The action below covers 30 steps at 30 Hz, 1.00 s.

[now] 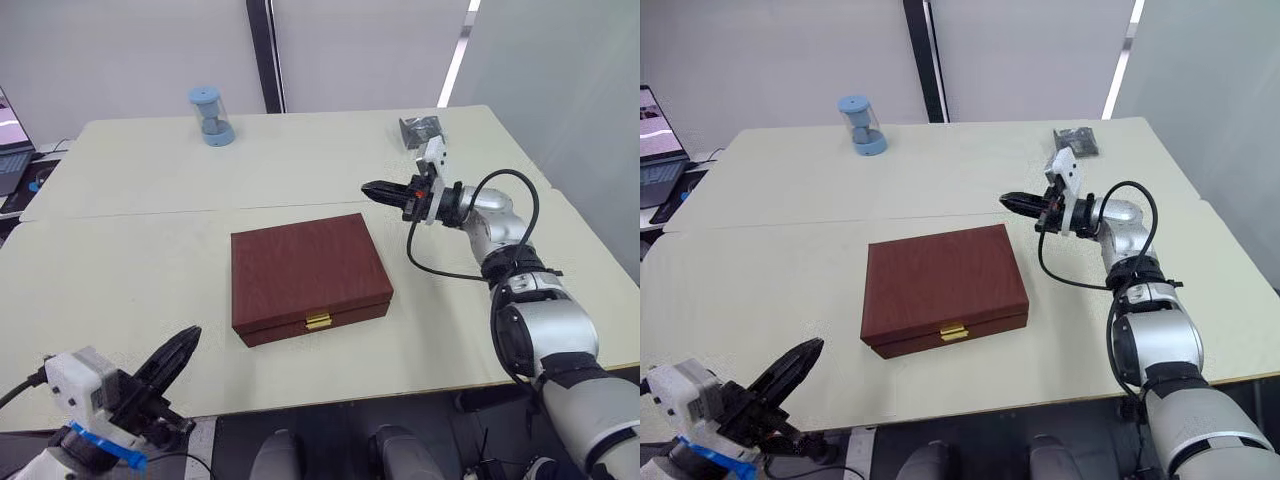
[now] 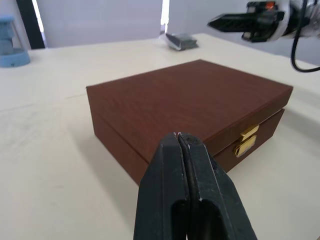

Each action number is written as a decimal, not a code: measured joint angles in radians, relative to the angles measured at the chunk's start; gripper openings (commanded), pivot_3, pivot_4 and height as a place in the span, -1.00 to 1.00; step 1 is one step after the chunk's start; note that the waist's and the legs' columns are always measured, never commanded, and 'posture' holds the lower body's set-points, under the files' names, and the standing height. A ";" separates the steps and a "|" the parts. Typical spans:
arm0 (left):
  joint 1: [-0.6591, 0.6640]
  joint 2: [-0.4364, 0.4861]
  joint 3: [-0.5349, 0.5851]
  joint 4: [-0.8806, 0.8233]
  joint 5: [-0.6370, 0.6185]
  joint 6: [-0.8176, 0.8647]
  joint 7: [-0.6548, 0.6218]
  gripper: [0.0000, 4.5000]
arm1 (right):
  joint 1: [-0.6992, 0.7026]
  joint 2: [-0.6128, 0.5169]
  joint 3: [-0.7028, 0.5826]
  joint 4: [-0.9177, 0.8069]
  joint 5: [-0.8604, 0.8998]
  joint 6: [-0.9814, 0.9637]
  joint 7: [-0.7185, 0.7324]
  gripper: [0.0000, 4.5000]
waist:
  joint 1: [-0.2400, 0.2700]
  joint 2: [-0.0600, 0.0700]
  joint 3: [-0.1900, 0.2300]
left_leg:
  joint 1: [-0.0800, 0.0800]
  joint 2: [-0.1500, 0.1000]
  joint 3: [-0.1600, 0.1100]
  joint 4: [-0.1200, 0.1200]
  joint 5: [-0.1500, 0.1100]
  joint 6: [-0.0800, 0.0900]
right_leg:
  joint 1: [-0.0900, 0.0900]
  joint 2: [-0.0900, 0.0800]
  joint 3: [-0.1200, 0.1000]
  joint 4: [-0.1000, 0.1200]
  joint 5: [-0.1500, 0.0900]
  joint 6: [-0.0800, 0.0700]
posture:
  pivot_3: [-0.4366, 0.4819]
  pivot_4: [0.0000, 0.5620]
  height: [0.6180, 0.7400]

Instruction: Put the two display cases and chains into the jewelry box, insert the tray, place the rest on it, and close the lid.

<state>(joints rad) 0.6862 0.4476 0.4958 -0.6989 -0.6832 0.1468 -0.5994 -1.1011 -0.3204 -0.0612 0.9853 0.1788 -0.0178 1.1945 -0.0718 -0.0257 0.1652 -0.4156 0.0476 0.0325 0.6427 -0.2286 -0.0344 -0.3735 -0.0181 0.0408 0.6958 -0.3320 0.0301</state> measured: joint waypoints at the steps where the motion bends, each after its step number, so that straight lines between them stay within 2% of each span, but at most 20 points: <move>1: -0.028 0.014 0.007 0.024 0.001 0.024 0.019 -0.62 | 0.026 -0.016 -0.002 -0.025 0.001 0.003 -0.011 -0.47 | 0.005 0.000 0.000 | 0.000 0.000 0.000 0.000 0.000 0.000 | 0.000 0.000 0.000 0.000 0.000 0.000 | -0.05 -0.47 1.00; 7: -0.165 0.119 0.065 0.225 0.005 0.111 0.037 0.19 | 0.245 -0.107 -0.027 -0.234 0.013 0.051 -0.060 0.32 | 0.022 0.000 0.000 | 0.000 0.000 0.000 0.001 0.000 0.000 | 0.000 0.000 0.000 0.001 0.000 0.000 | -0.05 -0.47 1.00; 12: -0.320 0.248 0.099 0.426 0.003 0.196 -0.004 0.81 | 0.486 -0.190 -0.062 -0.537 0.080 0.181 -0.092 1.00 | 0.031 0.000 0.000 | 0.000 0.000 -0.001 0.001 0.000 0.000 | 0.000 0.000 -0.001 0.002 0.000 0.000 | -0.05 -0.47 1.00; 13: -0.360 0.278 0.102 0.479 0.004 0.209 -0.023 0.96 | 0.542 -0.216 -0.072 -0.608 0.093 0.214 -0.099 1.00 | 0.034 0.000 0.000 | 0.000 0.000 -0.001 0.001 0.000 0.000 | 0.000 0.000 -0.001 0.001 0.000 0.000 | -0.05 -0.47 1.00; 16: -0.455 0.321 0.098 0.599 0.008 0.227 -0.076 0.98 | 0.635 -0.274 -0.091 -0.728 0.120 0.275 -0.119 1.00 | 0.039 0.000 0.000 | 0.000 0.000 0.000 0.001 0.000 0.000 | 0.000 0.000 -0.001 0.001 0.000 0.000 | -0.05 -0.47 1.00; 20: -0.547 0.363 0.081 0.692 0.028 0.245 -0.118 0.98 | 0.690 -0.325 -0.114 -0.807 0.141 0.326 -0.135 1.00 | 0.036 0.000 0.000 | 0.000 0.000 0.000 0.001 0.000 0.000 | 0.000 0.000 -0.001 0.001 0.000 0.000 | -0.05 -0.47 1.00; 26: -0.574 0.406 0.056 0.741 0.074 0.280 -0.182 0.98 | 0.821 -0.412 -0.152 -0.897 0.177 0.380 -0.138 1.00 | 0.040 0.000 0.000 | 0.000 0.000 0.000 0.000 0.000 0.000 | 0.000 -0.001 0.000 0.001 0.000 0.000 | -0.05 -0.47 1.00; 30: -0.616 0.406 0.038 0.761 0.095 0.284 -0.199 0.98 | 0.832 -0.432 -0.173 -0.901 0.197 0.380 -0.146 1.00 | 0.039 -0.001 0.000 | 0.000 0.000 0.000 0.001 0.000 0.000 | 0.000 0.000 -0.001 0.001 0.000 0.000 | -0.05 -0.47 1.00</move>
<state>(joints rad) 0.0704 0.8539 0.5334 0.0621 -0.5881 0.4307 -0.7988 -0.2693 -0.7522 -0.2343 0.0845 0.3759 0.3620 1.0488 -0.0324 -0.0262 0.1655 -0.4153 0.0476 0.0323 0.6437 -0.2285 -0.0345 -0.3733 -0.0185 0.0399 0.6972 -0.3320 0.0305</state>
